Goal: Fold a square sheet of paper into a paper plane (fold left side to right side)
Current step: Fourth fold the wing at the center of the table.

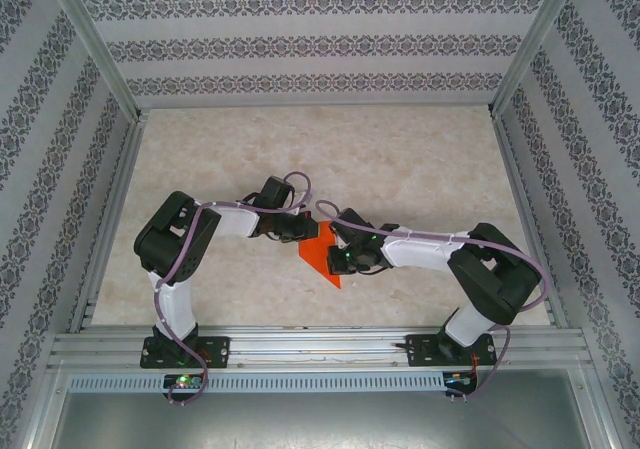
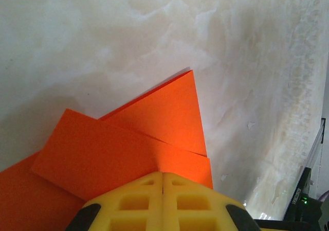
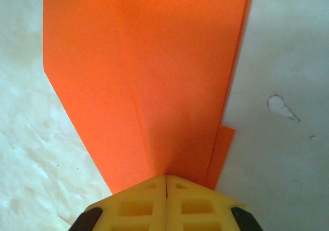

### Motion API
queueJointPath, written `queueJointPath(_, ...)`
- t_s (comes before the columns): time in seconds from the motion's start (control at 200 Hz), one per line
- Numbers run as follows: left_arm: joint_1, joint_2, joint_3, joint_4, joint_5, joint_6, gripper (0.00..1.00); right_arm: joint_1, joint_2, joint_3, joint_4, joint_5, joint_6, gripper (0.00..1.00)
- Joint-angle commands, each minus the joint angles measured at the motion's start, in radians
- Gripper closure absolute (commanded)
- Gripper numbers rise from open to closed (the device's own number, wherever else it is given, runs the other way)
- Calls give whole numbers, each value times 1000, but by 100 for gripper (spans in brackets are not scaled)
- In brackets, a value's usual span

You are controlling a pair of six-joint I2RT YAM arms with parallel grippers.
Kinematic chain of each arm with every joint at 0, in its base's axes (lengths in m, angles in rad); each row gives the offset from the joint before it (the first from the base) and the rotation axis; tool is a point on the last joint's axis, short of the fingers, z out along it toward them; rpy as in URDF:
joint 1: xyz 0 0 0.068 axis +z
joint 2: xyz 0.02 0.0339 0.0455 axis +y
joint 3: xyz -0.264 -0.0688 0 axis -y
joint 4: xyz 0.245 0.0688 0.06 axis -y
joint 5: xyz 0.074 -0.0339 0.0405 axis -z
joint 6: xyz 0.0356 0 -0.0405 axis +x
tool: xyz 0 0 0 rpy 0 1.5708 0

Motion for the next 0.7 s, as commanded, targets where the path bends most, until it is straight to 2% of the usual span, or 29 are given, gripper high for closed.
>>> queueJointPath(0.0, 2, 34, -10, -70, -69, 37, 100, -15, -16, -34, -99, -14, 2, 100)
queueJointPath(0.34, 2, 42, -27, -59, -65, 44, 100, -114, -156, -81, 88, -177, 48, 100)
queueJointPath(0.515, 0, 38, -28, -58, -65, 44, 100, -109, -94, -75, 202, -233, 91, 100)
queueJointPath(0.694, -1, 37, -28, -58, -66, 41, 100, -88, -5, -25, 238, -215, 99, 100)
